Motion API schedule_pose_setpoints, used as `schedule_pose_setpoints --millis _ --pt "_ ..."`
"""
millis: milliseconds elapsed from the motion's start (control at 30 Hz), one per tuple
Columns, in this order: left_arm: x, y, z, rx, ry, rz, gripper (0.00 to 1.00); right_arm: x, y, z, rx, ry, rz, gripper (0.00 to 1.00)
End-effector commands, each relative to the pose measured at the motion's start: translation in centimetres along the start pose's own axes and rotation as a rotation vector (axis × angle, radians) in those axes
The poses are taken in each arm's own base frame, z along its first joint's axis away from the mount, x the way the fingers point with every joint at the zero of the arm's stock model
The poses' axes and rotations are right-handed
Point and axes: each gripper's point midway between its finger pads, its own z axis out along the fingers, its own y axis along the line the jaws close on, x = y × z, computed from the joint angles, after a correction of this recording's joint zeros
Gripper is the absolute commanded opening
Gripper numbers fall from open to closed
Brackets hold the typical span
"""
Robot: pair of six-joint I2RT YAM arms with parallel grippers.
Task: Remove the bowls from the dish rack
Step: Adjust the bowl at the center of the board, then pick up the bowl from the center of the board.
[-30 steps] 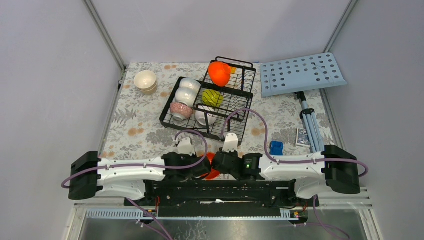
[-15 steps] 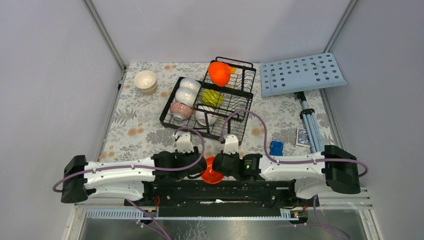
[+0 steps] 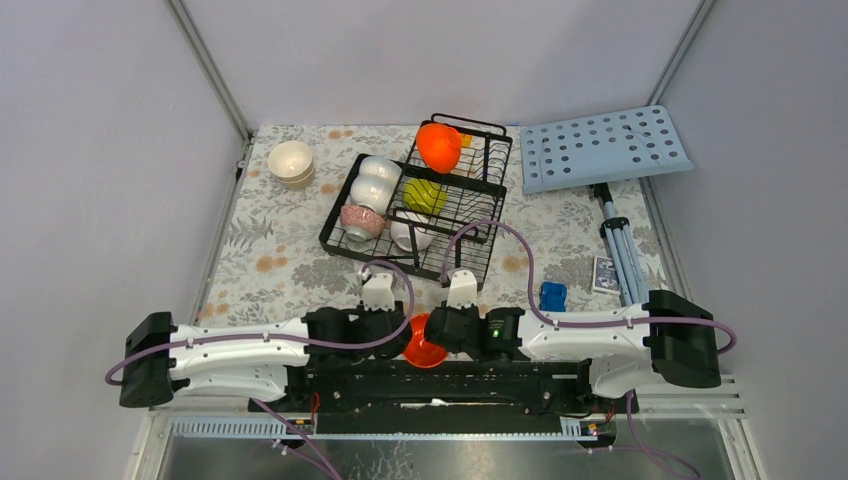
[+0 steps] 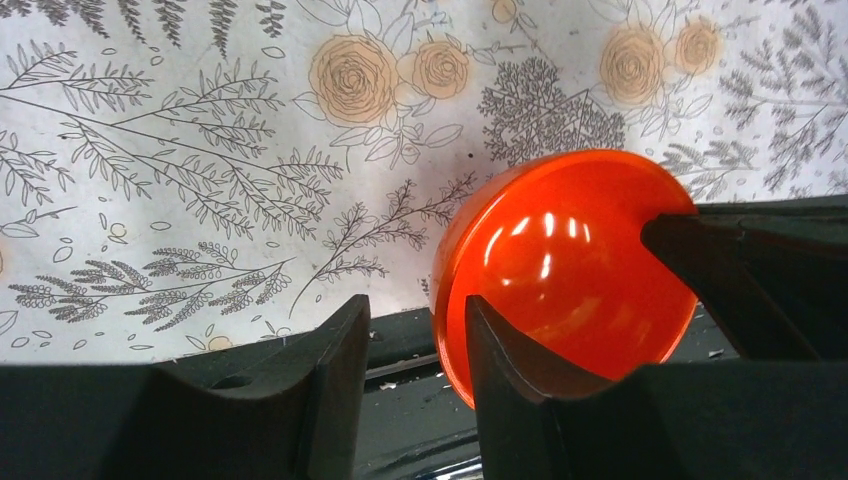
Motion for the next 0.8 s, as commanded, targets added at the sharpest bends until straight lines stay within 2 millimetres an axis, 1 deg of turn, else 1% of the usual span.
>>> schedule_pose_setpoints --millis 0,100,167,300,367,400,467,533,567,700,733,767 --pt "0.7 -1.2 0.6 0.056 0.022 0.038 0.40 -1.5 1.3 -0.9 -0.041 -0.034 0.048 0.00" --pt "1.1 -1.5 1.0 0.061 0.036 0.044 0.34 -1.4 1.4 -0.9 -0.043 -0.031 0.049 0.00" --pt "1.1 -1.6 1.0 0.057 0.035 0.046 0.26 -1.4 1.4 -0.9 -0.045 -0.032 0.049 0.00" --pt "1.1 -1.6 1.1 0.055 0.035 0.047 0.25 -1.5 1.2 -1.0 -0.044 -0.038 0.051 0.00" --pt "1.1 -1.6 1.1 0.057 0.037 0.048 0.22 -1.6 1.2 -1.0 -0.044 -0.039 0.051 0.00" --pt "1.2 -1.6 1.1 0.057 0.038 0.048 0.17 -1.5 1.2 -1.0 -0.046 -0.038 0.051 0.00" --pt "1.2 -1.6 1.0 0.057 0.038 0.051 0.01 -1.5 1.3 -1.0 -0.052 -0.037 0.049 0.00" --pt "1.1 -1.7 0.9 0.063 0.036 0.048 0.00 -1.5 1.5 -1.2 -0.077 -0.042 0.052 0.00" --pt "1.1 -1.6 0.9 0.063 0.035 0.045 0.00 -1.5 1.6 -1.3 -0.093 -0.046 0.055 0.06" --pt "0.6 -1.3 0.5 0.057 0.016 0.021 0.00 -2.0 1.8 -2.4 -0.155 -0.062 0.052 0.58" --pt "0.4 -1.0 0.3 0.049 0.009 0.018 0.00 -2.2 1.8 -2.8 -0.166 -0.062 0.043 0.68" --pt "0.0 -1.0 0.1 0.046 0.000 0.015 0.00 -2.3 1.9 -3.2 -0.179 -0.062 0.028 0.76"
